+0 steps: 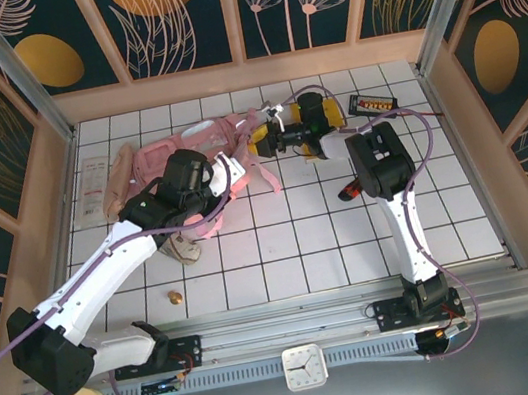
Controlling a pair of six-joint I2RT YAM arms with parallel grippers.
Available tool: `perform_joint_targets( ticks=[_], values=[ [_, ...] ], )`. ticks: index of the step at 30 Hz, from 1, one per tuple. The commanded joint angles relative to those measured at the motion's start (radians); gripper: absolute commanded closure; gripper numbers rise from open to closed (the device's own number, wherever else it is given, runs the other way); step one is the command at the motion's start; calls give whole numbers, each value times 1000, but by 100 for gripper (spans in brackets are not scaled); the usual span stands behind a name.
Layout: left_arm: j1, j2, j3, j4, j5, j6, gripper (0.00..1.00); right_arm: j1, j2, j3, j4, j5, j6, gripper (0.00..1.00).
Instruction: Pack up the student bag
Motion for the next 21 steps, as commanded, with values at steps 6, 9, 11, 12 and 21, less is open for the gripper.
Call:
perform_joint_targets(
  ticks=[6,9,11,12,21],
  values=[
    [8,-64,-2,55,-45,21,100,10,-3,67,14,-2,11,65],
    [7,-64,-3,55,-45,20,100,10,-17,35,60,-2,30,70],
    [7,-66,-7,55,-45,16,100,11,-24,20,69,-3,35,75],
    [7,-69,-10,56,-47,16,100,11,-27,17,69,-6,37,78],
    [8,-87,-42,66,-55,16,100,13,-48,-1,30,-17,19,100]
  ],
)
